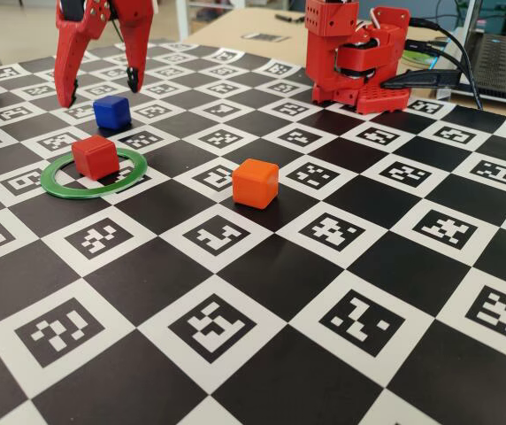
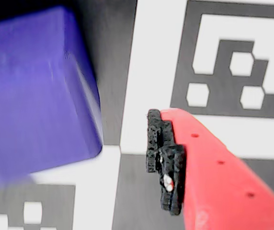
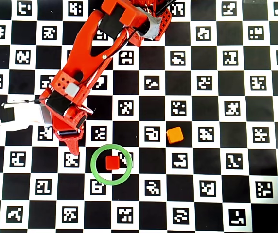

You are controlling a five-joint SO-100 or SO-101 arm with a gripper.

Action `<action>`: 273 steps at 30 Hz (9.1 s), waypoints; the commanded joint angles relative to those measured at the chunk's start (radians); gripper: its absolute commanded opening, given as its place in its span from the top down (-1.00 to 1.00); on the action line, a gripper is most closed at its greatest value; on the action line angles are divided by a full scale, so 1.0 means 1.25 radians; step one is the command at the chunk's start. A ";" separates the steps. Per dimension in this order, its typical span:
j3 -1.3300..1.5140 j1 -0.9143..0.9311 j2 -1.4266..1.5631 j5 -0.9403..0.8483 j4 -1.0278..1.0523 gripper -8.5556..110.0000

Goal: Grab the red cube then put it in the green circle then put the blue cube on top and finally the orange cube on top

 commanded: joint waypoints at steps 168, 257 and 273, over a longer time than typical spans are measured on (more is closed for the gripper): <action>-0.358 -0.298 -0.087 0.352 0.059 0.63; 0.351 -0.720 0.252 0.788 -0.182 0.02; 0.341 -0.698 0.228 0.632 -0.200 0.06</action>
